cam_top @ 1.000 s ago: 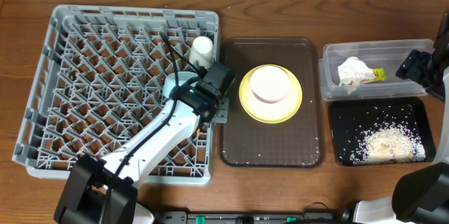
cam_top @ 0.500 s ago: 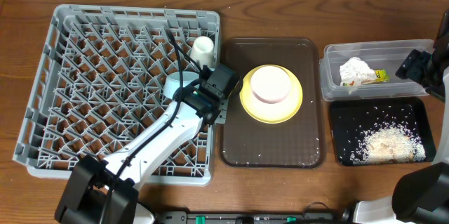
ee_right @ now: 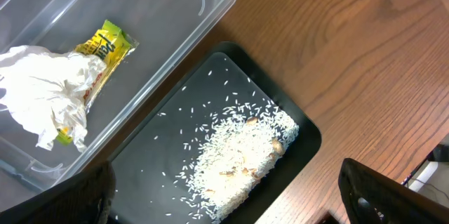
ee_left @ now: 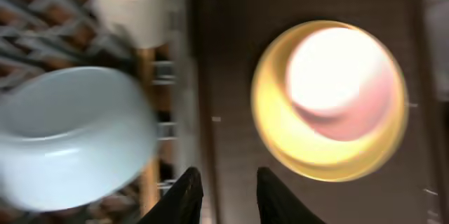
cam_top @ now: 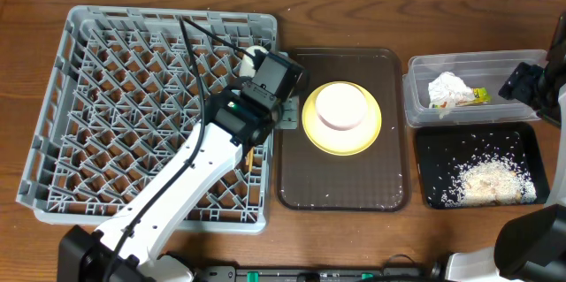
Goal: Sort waste into correct bins and load items into the dishwasher rack
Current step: 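Move the left gripper right toward the yellow plate stack, then lower the left gripper over the pink plate on the yellow plate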
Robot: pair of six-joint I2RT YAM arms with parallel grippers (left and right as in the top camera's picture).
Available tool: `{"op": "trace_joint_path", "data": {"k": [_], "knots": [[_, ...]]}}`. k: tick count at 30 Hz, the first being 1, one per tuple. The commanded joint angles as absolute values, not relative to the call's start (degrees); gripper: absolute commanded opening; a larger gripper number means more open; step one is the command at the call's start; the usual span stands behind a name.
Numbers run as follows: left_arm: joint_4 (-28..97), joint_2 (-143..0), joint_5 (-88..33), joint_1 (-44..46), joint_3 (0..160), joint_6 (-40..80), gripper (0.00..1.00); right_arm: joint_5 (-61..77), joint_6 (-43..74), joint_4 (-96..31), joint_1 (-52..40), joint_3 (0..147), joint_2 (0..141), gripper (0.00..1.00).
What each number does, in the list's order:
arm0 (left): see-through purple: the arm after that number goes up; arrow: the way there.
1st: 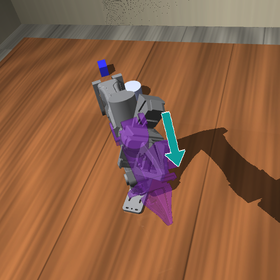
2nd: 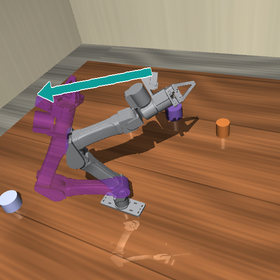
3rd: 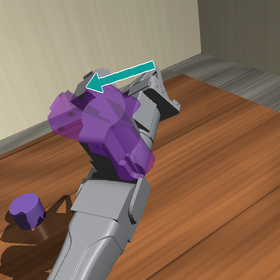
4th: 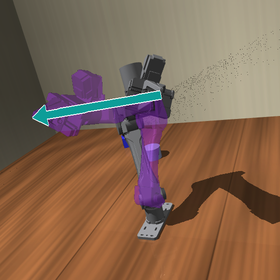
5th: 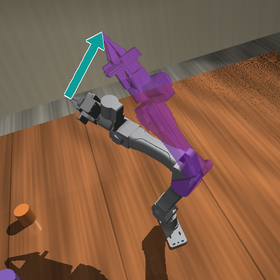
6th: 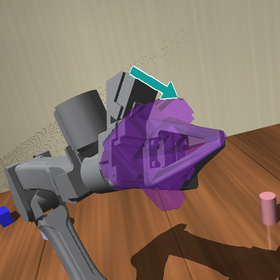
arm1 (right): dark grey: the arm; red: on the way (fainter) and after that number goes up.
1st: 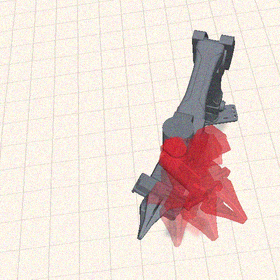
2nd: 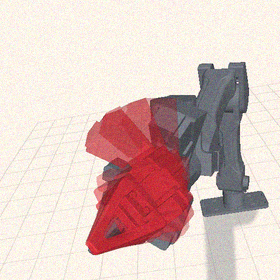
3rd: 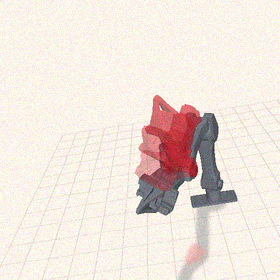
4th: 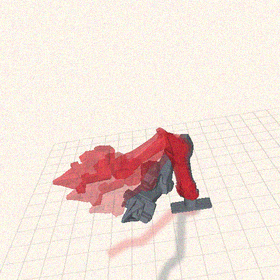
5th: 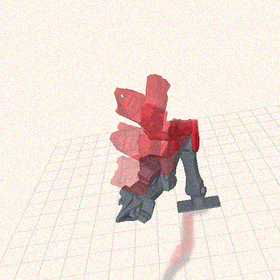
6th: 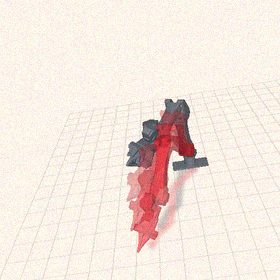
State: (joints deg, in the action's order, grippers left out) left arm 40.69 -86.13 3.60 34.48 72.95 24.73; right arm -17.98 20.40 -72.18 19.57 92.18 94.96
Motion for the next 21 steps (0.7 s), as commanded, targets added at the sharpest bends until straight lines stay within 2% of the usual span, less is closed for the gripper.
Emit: {"op": "trace_joint_path", "data": {"k": [1,7,15,21], "knots": [[39.48,-88.79,-2.72,36.27,73.58,26.87,0.29,-18.57,21.17,-72.23,20.18,92.44,94.02,0.99],[35.42,-94.35,-2.61,39.53,73.58,26.89,0.29,-18.57,21.17,-72.23,20.18,92.44,94.02,0.99],[23.79,-100.97,-2.35,44.01,73.58,26.63,0.29,-18.57,21.17,-72.23,20.18,92.44,94.02,0.99],[16.32,-106.34,-2.35,44.97,73.58,26.65,0.26,-18.57,21.17,-72.23,20.18,92.44,94.02,0.99]]}}
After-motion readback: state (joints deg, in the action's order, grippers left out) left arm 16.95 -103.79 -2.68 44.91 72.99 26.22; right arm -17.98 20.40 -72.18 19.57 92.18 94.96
